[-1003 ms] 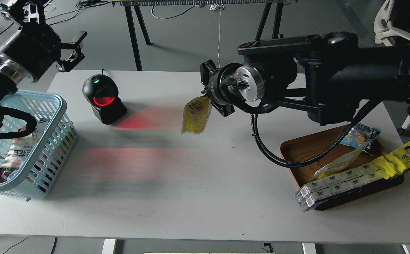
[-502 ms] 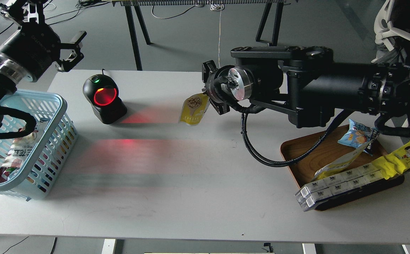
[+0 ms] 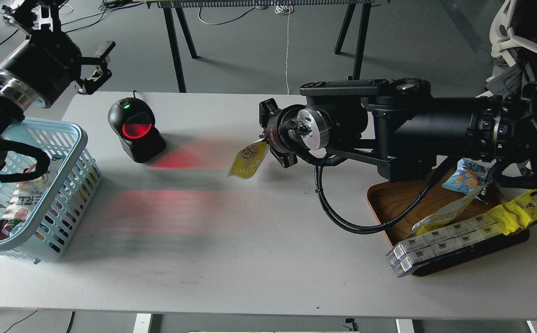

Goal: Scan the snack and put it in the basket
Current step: 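Set the yellow packet upright on the table and withdraw the right gripper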

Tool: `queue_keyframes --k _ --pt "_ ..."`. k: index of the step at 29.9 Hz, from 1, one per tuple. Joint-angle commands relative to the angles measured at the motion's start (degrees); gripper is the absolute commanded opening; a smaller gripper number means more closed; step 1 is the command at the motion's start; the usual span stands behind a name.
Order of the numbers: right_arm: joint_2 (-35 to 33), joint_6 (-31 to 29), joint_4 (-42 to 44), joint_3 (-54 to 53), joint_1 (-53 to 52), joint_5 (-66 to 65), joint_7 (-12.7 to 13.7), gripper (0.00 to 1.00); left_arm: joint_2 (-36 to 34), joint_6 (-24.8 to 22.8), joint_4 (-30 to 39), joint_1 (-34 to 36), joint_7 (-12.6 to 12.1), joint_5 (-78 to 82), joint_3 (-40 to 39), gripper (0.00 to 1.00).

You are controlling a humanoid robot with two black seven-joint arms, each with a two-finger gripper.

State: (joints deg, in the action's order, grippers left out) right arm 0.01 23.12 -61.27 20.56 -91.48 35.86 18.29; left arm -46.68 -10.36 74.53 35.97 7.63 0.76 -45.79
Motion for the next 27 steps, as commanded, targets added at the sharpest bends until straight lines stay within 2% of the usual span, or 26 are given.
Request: queue_keyframes --k 1,2,3,7,9,11,18,27 --pt "-0.01 -0.09 -0.86 0.00 0.16 -0.09 -0.01 0.03 0.10 0.51 0.00 0.07 0.02 0.03 0.00 1.00" --pt "-0.01 -0.09 -0.86 0.09 0.16 -0.09 -0.01 0.05 0.10 0.60 0.00 0.07 0.02 0.03 0.00 1.00" --pt "-0.01 -0.09 -0.86 0.09 0.16 -0.09 -0.01 0.14 0.10 0.60 0.00 0.07 0.02 -0.06 0.00 1.00" --pt "-0.01 0.00 -1.13 0.18 0.16 -0.17 -0.01 0.67 0.10 0.60 0.00 0.07 0.02 -0.06 -0.09 1.00" --pt "-0.01 0.00 -1.04 0.18 0.16 -0.26 -0.01 0.72 0.10 0.69 0.00 0.07 0.02 -0.06 0.00 1.00" --pt "-0.01 0.00 -1.04 0.18 0.16 -0.26 -0.01 0.82 0.10 0.60 0.00 0.07 0.02 0.03 0.00 1.00" --pt "-0.01 0.00 -0.43 0.18 -0.11 -1.75 -0.19 0.92 -0.16 0.69 0.00 0.07 0.02 -0.06 0.00 1.00" --pt "-0.01 -0.35 1.24 -2.71 -1.51 -5.53 -0.89 0.94 -0.51 1.30 0.00 0.16 -0.07 -0.06 0.08 1.00"
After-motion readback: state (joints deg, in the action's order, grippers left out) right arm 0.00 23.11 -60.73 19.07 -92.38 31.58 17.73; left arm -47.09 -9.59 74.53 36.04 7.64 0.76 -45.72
